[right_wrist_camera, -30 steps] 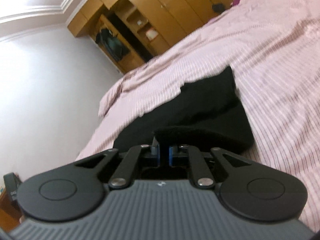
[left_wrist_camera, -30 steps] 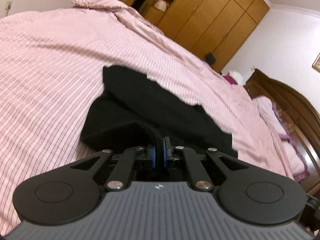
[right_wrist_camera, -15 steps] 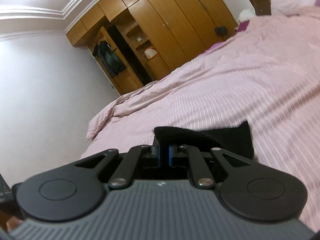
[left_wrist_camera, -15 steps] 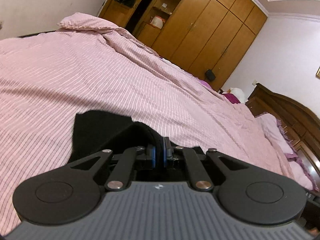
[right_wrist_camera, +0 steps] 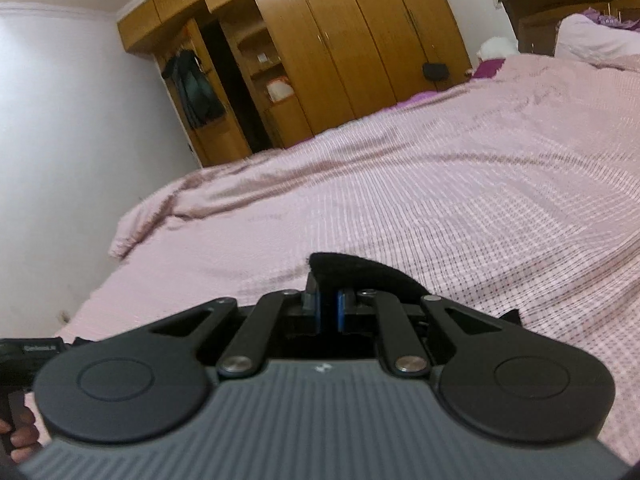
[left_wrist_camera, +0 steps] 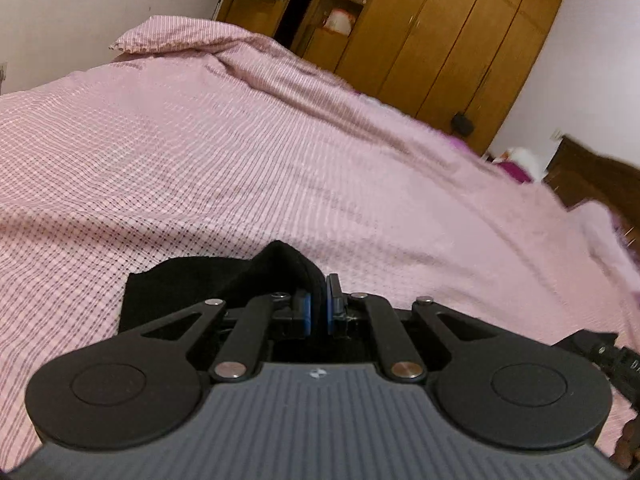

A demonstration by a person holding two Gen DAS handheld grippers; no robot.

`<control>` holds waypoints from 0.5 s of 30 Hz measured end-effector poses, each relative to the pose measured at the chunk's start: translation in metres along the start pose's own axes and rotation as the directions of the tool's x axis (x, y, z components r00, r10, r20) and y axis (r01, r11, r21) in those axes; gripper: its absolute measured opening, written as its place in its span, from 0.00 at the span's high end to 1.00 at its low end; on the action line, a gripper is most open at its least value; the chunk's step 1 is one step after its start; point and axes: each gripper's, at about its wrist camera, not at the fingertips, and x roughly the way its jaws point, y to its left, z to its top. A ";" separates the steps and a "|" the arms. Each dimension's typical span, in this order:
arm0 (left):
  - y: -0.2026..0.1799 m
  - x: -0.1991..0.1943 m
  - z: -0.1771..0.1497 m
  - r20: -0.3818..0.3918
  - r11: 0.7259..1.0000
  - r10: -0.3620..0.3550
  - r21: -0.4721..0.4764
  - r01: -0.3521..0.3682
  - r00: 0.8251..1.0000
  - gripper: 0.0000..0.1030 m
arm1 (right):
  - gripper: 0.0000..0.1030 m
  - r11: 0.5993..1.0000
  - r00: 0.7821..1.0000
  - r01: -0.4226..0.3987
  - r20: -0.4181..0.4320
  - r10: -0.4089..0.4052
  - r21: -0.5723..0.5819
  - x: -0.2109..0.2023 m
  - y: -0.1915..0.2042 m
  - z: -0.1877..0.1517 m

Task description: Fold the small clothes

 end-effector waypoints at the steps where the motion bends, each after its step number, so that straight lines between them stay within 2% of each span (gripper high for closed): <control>1: 0.001 0.011 -0.002 -0.011 1.000 0.014 0.013 -0.014 1.000 0.92 | 0.90 1.000 1.000 0.008 -0.009 -0.008 -0.006 0.008 -0.002 -0.003; 7: 0.011 0.069 -0.019 -0.058 0.989 0.115 0.095 -0.109 0.992 0.91 | 0.90 0.998 0.995 0.053 -0.081 -0.055 -0.038 0.060 -0.009 -0.024; 12: 0.010 0.087 -0.025 -0.080 0.976 0.122 0.191 -0.104 0.989 0.91 | 0.87 0.998 0.985 0.058 -0.160 -0.063 -0.037 0.084 -0.020 -0.036; 15: 0.013 0.083 -0.020 -0.104 0.984 0.087 0.166 -0.069 0.991 0.86 | 0.84 0.999 0.983 0.047 -0.177 -0.047 -0.005 0.086 -0.027 -0.037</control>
